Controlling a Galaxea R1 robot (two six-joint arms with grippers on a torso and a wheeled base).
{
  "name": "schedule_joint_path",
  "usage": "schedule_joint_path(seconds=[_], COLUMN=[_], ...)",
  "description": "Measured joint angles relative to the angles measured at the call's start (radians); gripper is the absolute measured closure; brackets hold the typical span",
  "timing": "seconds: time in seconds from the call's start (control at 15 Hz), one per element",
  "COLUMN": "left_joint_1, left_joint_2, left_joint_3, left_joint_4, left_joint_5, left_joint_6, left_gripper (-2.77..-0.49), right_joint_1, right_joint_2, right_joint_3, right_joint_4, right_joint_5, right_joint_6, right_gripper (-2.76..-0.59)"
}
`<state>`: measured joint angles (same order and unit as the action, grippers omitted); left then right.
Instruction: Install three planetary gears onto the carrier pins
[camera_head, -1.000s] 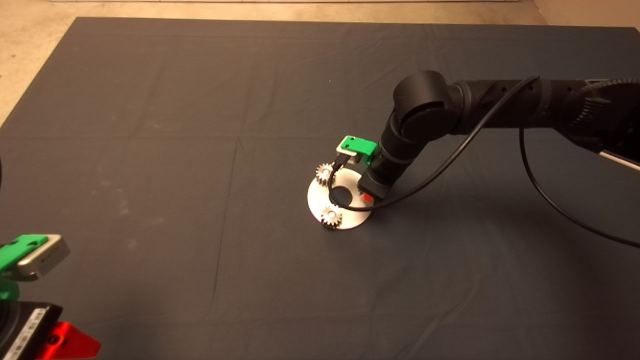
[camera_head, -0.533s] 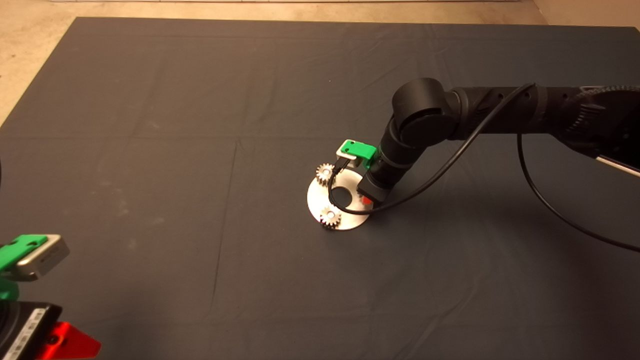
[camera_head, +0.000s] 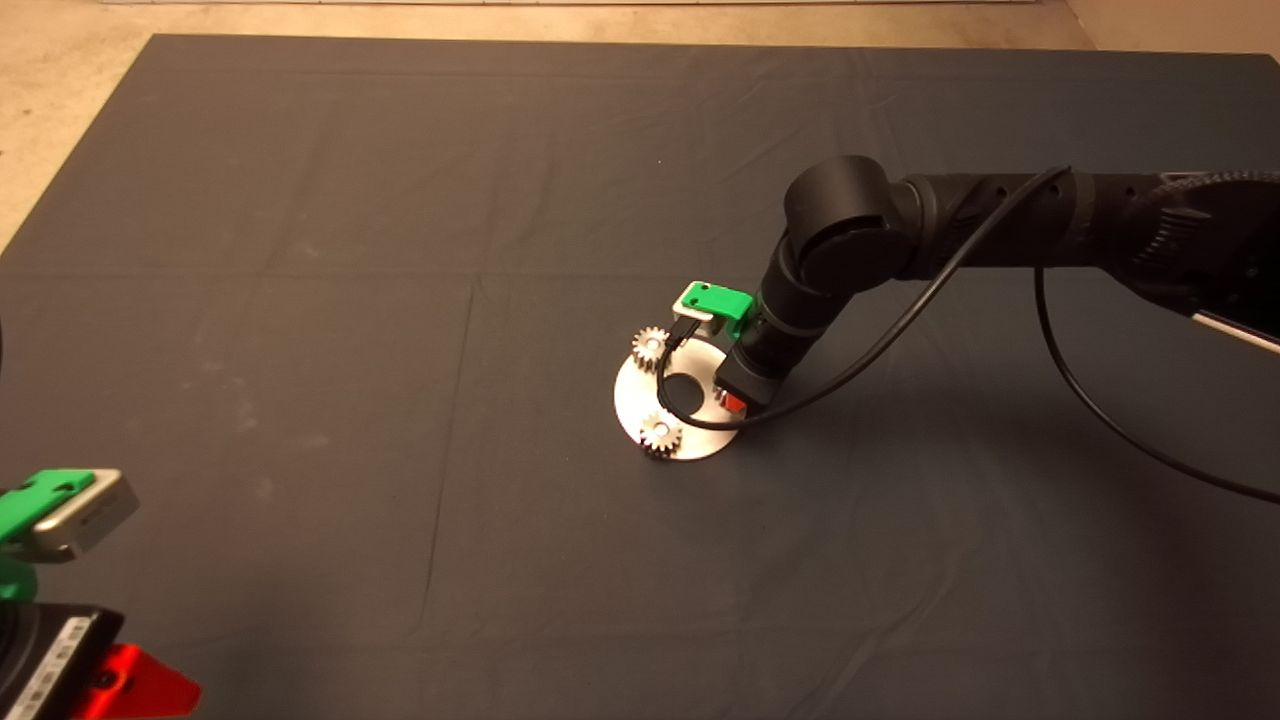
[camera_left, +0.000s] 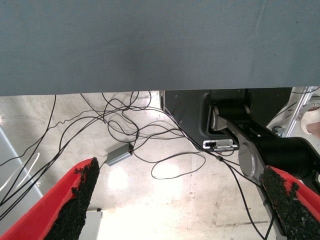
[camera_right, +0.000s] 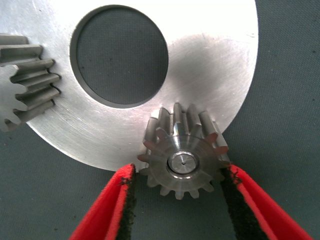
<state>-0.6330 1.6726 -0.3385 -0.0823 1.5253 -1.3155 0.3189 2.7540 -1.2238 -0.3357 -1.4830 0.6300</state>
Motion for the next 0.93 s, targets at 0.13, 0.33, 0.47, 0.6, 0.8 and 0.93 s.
schedule_joint_path(seconds=[0.13, 0.33, 0.47, 0.6, 0.8, 0.93], left_joint_1=[0.0, 0.0, 0.0, 0.0, 0.0, 0.0], left_joint_2=[0.0, 0.0, 0.0, 0.0, 0.0, 0.001], left_joint_3=[0.0, 0.0, 0.0, 0.0, 0.0, 0.0], left_joint_4=[0.0, 0.0, 0.0, 0.0, 0.0, 0.0], left_joint_5=[0.0, 0.0, 0.0, 0.0, 0.0, 0.0], left_joint_6=[0.0, 0.0, 0.0, 0.0, 0.0, 0.0], left_gripper=[-2.33, -2.33, -2.33, -2.33, -2.33, -2.33], right_joint_1=[0.0, 0.005, 0.034, 0.067, 0.068, 0.105], right_joint_2=[0.0, -0.007, -0.015, -0.049, -0.152, -0.205], right_joint_3=[0.001, 0.048, 0.131, 0.2, 0.3, 0.386], right_joint_4=[0.0, -0.001, 0.001, 0.0, 0.0, 0.003], right_joint_5=[0.005, -0.008, -0.02, -0.03, -0.05, -0.052], right_joint_6=[0.003, 0.007, 0.023, 0.048, 0.101, 0.151], right_gripper=[-1.35, -1.44, -1.58, -1.67, -1.74, -1.82])
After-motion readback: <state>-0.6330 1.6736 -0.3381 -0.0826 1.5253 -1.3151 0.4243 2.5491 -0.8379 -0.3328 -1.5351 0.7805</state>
